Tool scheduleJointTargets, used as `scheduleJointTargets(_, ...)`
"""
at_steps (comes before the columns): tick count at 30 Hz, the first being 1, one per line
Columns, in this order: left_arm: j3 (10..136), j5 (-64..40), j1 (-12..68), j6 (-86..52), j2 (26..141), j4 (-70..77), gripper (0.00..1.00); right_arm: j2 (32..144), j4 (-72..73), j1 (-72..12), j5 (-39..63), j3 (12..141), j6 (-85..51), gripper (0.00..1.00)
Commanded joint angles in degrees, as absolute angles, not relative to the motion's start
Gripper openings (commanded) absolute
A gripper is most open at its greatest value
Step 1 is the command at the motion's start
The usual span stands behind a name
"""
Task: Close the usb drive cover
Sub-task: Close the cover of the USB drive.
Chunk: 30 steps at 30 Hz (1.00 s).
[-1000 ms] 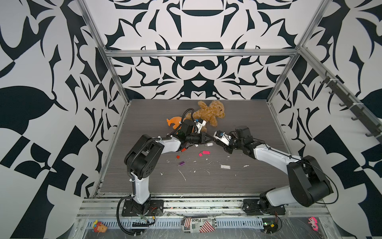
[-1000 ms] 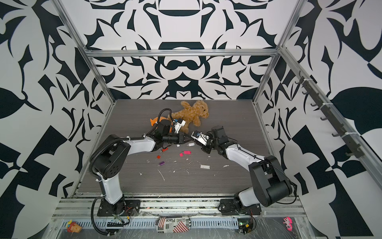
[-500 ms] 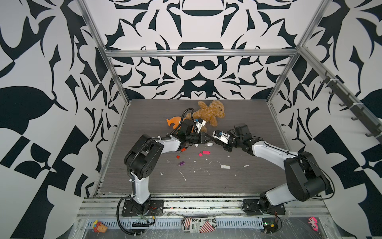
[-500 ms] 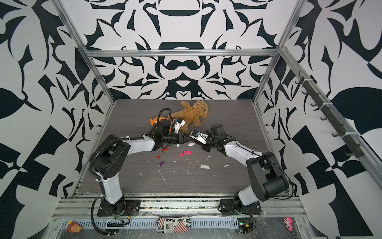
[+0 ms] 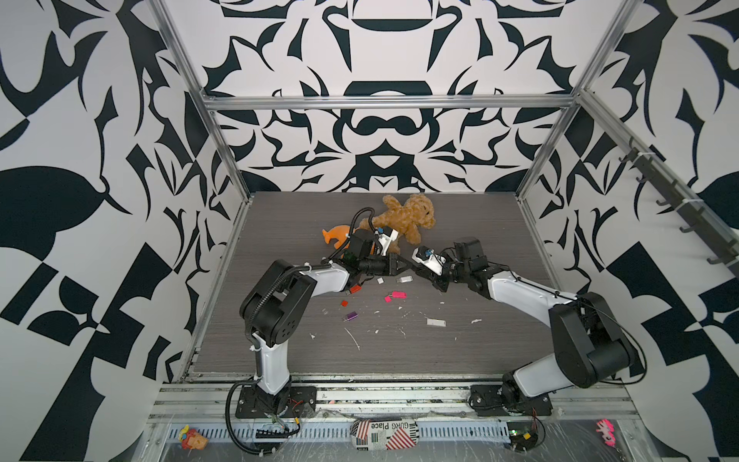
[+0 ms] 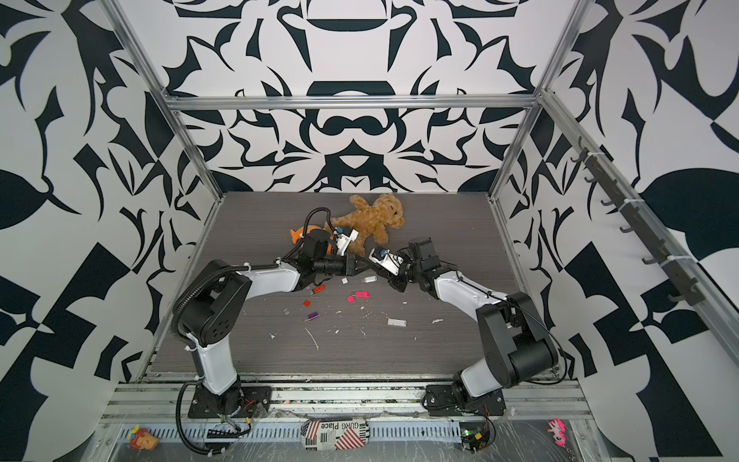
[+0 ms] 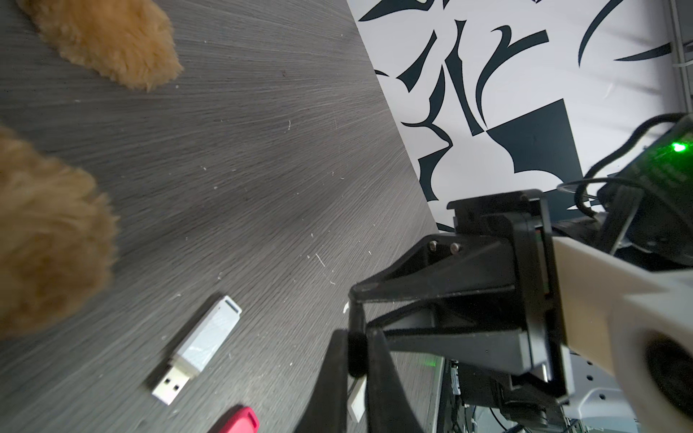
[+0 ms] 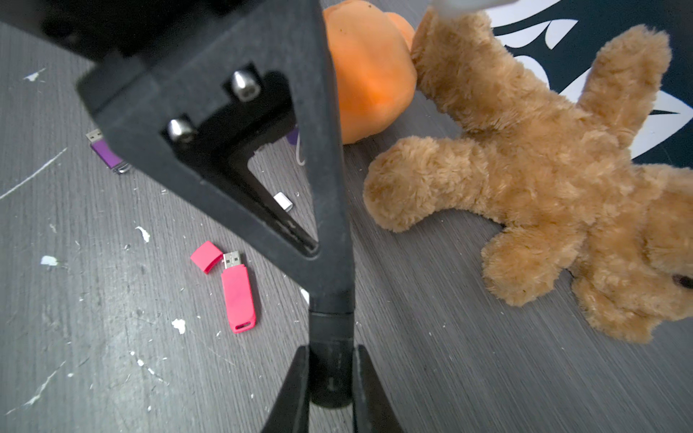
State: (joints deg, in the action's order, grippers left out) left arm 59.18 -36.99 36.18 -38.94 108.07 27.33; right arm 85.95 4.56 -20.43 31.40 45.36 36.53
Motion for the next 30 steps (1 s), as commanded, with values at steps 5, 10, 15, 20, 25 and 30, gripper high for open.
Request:
scheduleJointTargets(5, 61.0, -40.5, 39.6, -36.6, 111.3, 21.9, 0.05, 83.6, 18.0, -22.4, 41.8, 51.5, 38.3, 0.09)
scheduleJointTargets(10, 61.0, -40.6, 39.6, -36.1, 111.3, 21.0, 0.05, 83.3, 18.5, -22.4, 42.1, 52.2, 39.5, 0.09)
scheduleJointTargets(15, 60.6, -41.0, 39.7, -35.2, 111.1, 19.9, 0.05, 83.3, 18.5, -22.4, 42.1, 53.1, 40.0, 0.09)
scheduleJointTargets(20, 60.8, -41.8, 39.9, -34.8, 111.3, 19.4, 0.05, 83.1, 19.6, -22.5, 42.8, 52.8, 41.3, 0.09)
scheduleJointTargets(25, 60.6, -41.9, 39.8, -34.5, 111.0, 19.1, 0.05, 83.1, 17.7, -22.5, 42.9, 52.7, 41.1, 0.09)
scheduleJointTargets(30, 60.2, -41.8, 39.7, -34.3, 110.4, 19.0, 0.06, 82.1, 11.3, -22.5, 41.2, 51.4, 44.0, 0.09)
